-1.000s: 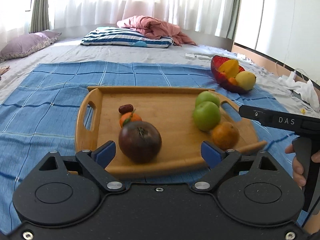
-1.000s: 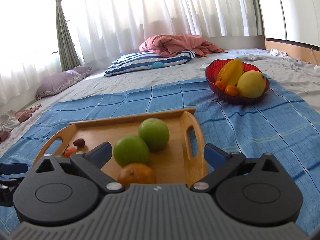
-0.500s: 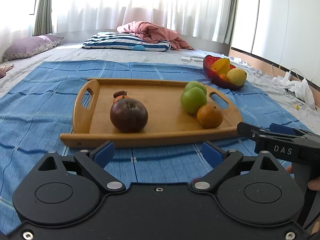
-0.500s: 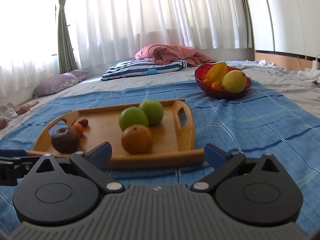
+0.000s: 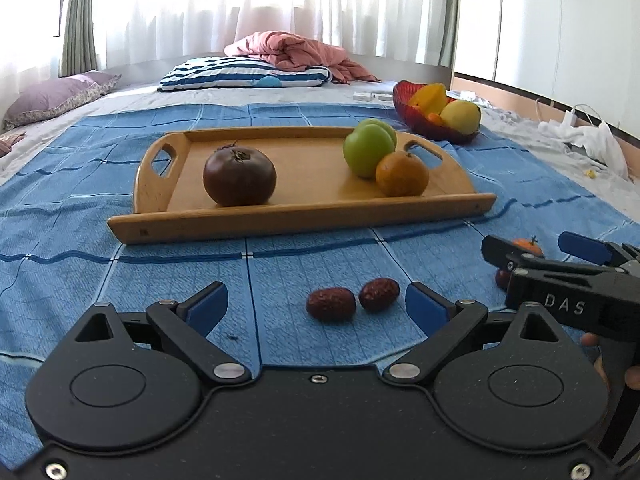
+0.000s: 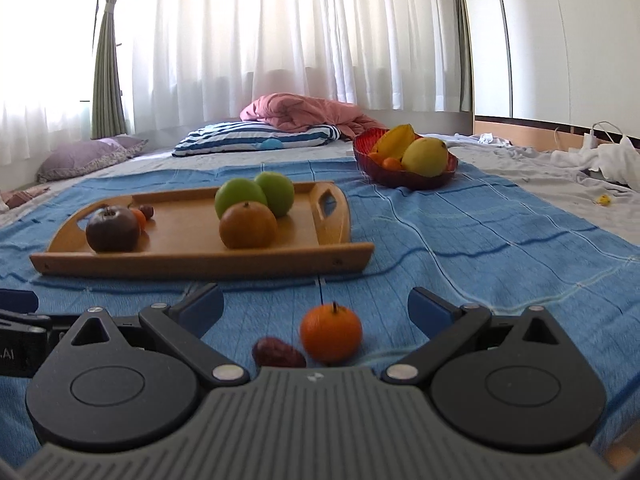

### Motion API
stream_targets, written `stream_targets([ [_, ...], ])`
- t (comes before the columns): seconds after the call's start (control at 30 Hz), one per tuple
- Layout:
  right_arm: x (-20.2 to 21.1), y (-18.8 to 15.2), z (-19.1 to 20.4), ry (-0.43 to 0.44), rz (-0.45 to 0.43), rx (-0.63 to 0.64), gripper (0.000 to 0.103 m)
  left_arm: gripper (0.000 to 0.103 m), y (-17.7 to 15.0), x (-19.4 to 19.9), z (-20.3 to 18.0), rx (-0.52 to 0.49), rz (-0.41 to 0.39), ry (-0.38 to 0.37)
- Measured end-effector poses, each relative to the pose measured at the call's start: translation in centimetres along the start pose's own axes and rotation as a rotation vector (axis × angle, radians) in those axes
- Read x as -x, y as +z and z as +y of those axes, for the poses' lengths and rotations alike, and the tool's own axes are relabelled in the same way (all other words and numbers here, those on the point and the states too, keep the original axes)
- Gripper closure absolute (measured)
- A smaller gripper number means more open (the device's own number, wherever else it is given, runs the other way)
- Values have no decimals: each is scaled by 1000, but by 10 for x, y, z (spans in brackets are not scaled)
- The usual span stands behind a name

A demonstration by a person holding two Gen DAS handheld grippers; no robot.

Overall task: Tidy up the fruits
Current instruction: 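Grasp a red date with the left tool while the right tool grasps another date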

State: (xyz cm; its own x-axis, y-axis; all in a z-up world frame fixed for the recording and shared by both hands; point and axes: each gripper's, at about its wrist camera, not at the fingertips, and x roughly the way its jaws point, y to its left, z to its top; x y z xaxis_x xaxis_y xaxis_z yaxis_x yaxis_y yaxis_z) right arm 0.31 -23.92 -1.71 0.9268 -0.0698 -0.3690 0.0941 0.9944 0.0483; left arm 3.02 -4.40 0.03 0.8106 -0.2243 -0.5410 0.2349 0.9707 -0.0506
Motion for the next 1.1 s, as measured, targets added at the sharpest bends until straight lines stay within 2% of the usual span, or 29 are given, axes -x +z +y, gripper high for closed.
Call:
stream_targets([
  [0.17,8,-10,4,1,-13,4,0,7,-4,1,-5,-24,-6,11],
  [0.33,17,-20,5,3,-45,-37,0,12,-8,1,1,22,11,-18],
  [0.47,21,-24,2,29,-48,-90,0,19,-9,1,3,23,12,-1],
  [0.57,22,-27,5,34,-39,-73,1,30,-10,0,3,21,9,11],
  [0.73,23,-31,14,28,-35,-33,10,46,-10,-1,-1,-1,0,34],
  [0.9,24,-31,21,30,-33,-4,30,58,-10,-1,-4,-11,-7,31],
  [1.1,25,-31,27,35,-28,18,47,76,-8,0,-5,-2,-4,12],
])
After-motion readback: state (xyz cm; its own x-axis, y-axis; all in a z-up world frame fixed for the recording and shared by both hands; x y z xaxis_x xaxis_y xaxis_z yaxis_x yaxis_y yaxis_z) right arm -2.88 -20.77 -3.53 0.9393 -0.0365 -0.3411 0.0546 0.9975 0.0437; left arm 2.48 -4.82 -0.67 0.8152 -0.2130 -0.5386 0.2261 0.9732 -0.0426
